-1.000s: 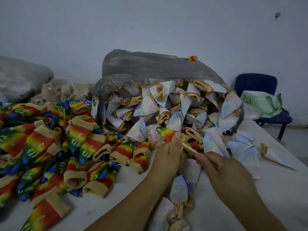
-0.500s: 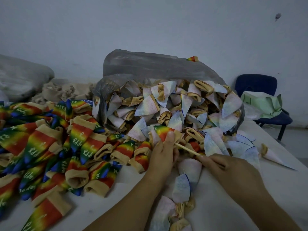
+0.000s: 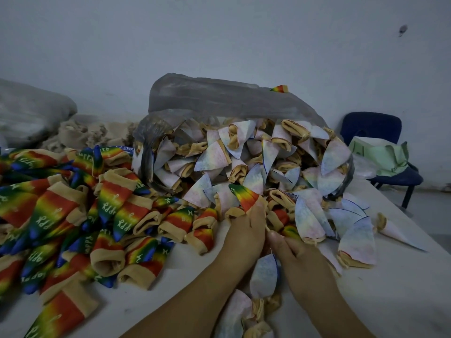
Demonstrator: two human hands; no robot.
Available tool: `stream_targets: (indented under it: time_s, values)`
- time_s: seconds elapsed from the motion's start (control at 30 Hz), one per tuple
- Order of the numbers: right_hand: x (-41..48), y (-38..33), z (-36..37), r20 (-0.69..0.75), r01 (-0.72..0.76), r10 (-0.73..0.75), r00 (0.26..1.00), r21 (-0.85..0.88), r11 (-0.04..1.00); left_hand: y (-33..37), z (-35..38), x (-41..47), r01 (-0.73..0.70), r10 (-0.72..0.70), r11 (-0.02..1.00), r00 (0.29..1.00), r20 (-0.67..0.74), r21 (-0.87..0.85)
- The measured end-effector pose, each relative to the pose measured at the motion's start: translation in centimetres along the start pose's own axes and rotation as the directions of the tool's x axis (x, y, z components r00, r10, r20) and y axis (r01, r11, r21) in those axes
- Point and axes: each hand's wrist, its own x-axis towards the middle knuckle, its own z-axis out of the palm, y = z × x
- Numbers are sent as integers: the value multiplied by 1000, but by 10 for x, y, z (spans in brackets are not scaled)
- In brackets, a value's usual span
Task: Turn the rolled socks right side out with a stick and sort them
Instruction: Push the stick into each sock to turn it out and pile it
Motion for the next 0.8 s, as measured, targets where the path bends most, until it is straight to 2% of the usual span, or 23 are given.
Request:
stream_targets:
  time_s: [0.1,0.2,0.27,0.33,0.43,0.57,0.63,0.7,0.8]
  values:
    - [3,4,-3,11,-20,20,1000,-14,1000,-4,2,0,29,-30,999,999,27,30]
    - [4,7,-10,15,61,-60,998,-156,986,-8,-2,0,153,-141,968,987,74,-197]
    - [3,7,-12,-18,77,-82,996,-203,976,-8,-6,2,232,-199,889,972,124,-394]
    - [4,11,-12,-54,76,-94,994,-271,959,-6,-10,4,297,-269,764,954,135,-573]
    - [5,16,-14,-68,79,-111,991,-365,928,-5,-15,6,331,-317,657,937,149,-677]
    - [6,19,-17,-84,61,-100,991,-380,923,0,-20,9,350,-264,535,934,242,-769]
    - [5,18,-18,-84,57,-98,992,-392,918,-3,-18,11,328,-309,576,936,172,-749]
    - [4,16,-19,-83,57,-96,992,-388,920,-6,-16,10,278,-312,699,948,68,-660]
    - [3,16,-19,-94,64,-106,990,-376,925,-12,-17,9,139,-194,882,978,-78,-449]
